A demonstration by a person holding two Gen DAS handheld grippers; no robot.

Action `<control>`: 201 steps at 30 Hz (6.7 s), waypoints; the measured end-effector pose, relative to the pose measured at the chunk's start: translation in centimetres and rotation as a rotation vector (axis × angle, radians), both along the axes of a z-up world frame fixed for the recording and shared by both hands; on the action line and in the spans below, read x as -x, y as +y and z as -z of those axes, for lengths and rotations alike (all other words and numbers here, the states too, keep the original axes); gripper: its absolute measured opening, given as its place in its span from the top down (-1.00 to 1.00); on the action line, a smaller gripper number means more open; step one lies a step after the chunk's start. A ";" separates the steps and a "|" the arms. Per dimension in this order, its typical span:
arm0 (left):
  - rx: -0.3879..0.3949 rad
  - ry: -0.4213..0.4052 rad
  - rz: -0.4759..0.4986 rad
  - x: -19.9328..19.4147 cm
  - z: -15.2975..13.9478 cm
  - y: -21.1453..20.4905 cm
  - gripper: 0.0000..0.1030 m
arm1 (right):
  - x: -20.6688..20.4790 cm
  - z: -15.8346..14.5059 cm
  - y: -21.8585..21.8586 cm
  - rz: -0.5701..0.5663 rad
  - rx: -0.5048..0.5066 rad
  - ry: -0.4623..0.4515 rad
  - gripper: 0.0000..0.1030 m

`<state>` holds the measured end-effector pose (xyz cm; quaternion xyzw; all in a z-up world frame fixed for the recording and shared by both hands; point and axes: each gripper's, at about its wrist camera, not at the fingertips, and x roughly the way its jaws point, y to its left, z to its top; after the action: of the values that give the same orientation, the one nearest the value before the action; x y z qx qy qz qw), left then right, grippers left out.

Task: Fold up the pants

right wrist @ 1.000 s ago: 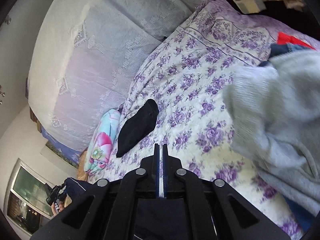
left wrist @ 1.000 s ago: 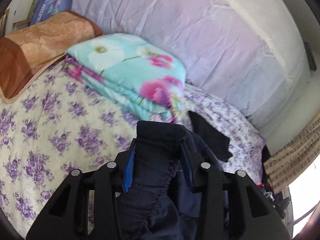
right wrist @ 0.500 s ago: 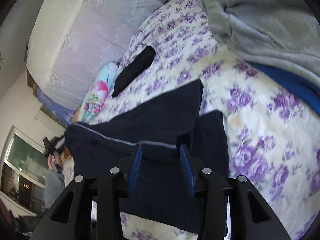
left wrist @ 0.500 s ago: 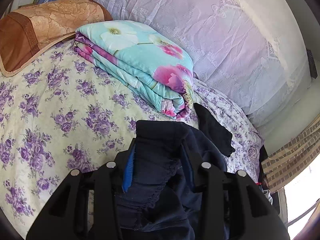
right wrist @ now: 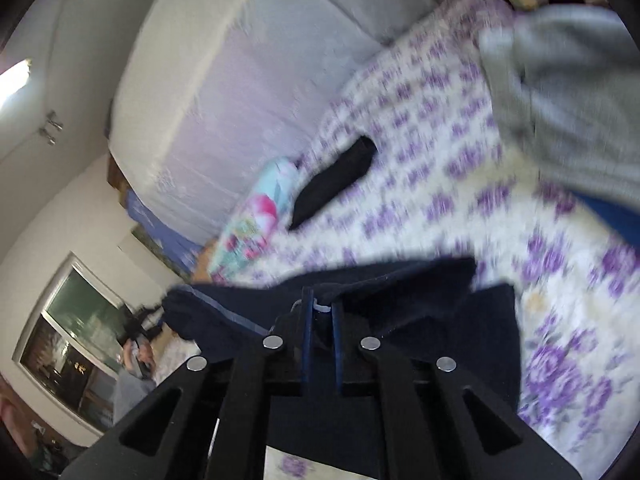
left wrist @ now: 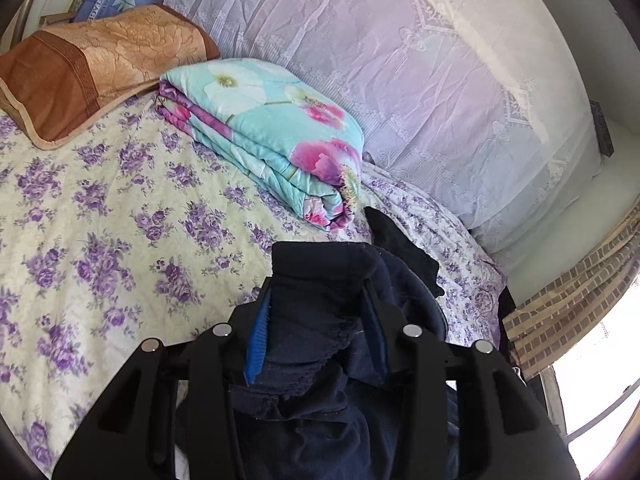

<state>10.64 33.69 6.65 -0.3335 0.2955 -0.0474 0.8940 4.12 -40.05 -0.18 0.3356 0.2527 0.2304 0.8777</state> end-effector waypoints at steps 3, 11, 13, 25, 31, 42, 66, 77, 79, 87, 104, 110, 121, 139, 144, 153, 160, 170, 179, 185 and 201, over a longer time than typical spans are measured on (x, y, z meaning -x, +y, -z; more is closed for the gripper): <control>-0.008 -0.034 -0.013 2.0 -1.8 -0.2 0.22 | 1.3 -3.9 -2.1 0.049 -0.005 -0.087 0.85; -0.013 0.050 -0.028 -4.1 -2.0 0.7 0.21 | -8.8 -5.4 -5.0 0.119 0.052 0.030 0.85; -0.017 0.115 -0.053 -8.4 -0.1 0.9 0.21 | -14.5 -3.7 -4.6 0.132 0.071 0.111 0.85; 0.038 0.374 -0.130 -21.4 11.6 2.4 0.15 | -35.6 6.0 -2.1 0.224 0.205 0.369 0.85; 0.160 0.362 -0.091 -20.0 13.4 4.4 -0.34 | -34.3 7.9 -4.3 0.217 0.062 0.405 0.27; 0.131 0.332 -0.040 -9.5 11.4 5.6 -0.68 | -25.8 4.8 0.5 0.046 0.458 0.324 0.20; 0.090 0.254 -0.023 -0.2 14.2 3.6 -0.88 | -19.6 1.1 -3.3 -0.046 0.335 0.173 0.84; 0.092 0.278 0.035 1.6 13.3 2.6 -0.88 | -18.0 3.8 -3.4 0.092 0.476 0.290 0.87; 0.092 0.275 0.055 2.1 13.0 2.0 -0.88 | -17.9 2.7 -1.8 0.029 0.392 0.234 0.79; 0.088 0.315 0.088 3.0 14.0 0.9 -0.88 | -21.8 6.5 5.2 -0.101 0.310 0.339 -0.07; 0.246 0.256 -0.091 4.5 15.5 3.6 0.62 | -5.7 5.0 -1.6 0.110 0.124 0.305 -0.54; 0.306 0.138 -0.112 7.7 13.0 4.3 0.66 | 1.4 6.2 -2.3 0.075 -0.039 0.347 -0.54; 0.303 0.157 -0.124 8.2 13.4 4.1 0.67 | 8.7 10.1 -1.4 0.049 -0.130 0.419 -0.53; 0.367 0.220 -0.124 13.0 14.6 3.2 0.68 | 2.3 8.6 -4.3 0.112 -0.014 0.356 0.76; 0.414 0.216 -0.160 14.3 15.6 4.7 0.66 | 3.7 10.4 -5.0 0.122 -0.021 0.382 0.53; 0.134 0.084 -0.108 10.2 5.4 1.6 -0.14 | -0.3 1.7 -3.1 0.158 0.120 0.164 -0.15; 0.042 0.148 0.168 -3.0 4.0 -11.6 -0.45 | -13.3 0.9 9.5 -0.125 0.032 0.125 -0.28; 0.202 0.353 0.132 -8.7 13.5 -6.5 0.83 | -25.0 9.5 12.4 -0.161 -0.032 0.372 0.48; 0.158 0.268 0.074 -7.8 8.7 -2.6 -0.70 | -24.2 3.5 2.4 0.030 0.060 0.275 -0.06; 0.117 0.199 0.028 -11.3 6.1 -2.6 -0.73 | -29.5 3.6 -0.9 0.124 0.103 0.322 -0.09; -0.002 0.396 -0.044 -15.5 10.6 0.7 -0.74 | -32.5 7.6 -2.6 0.054 0.076 0.315 0.64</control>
<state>26.16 34.40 -3.95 -0.3420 0.4582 0.0389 0.8195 36.58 -42.61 -7.77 0.3409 0.3869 0.1416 0.8450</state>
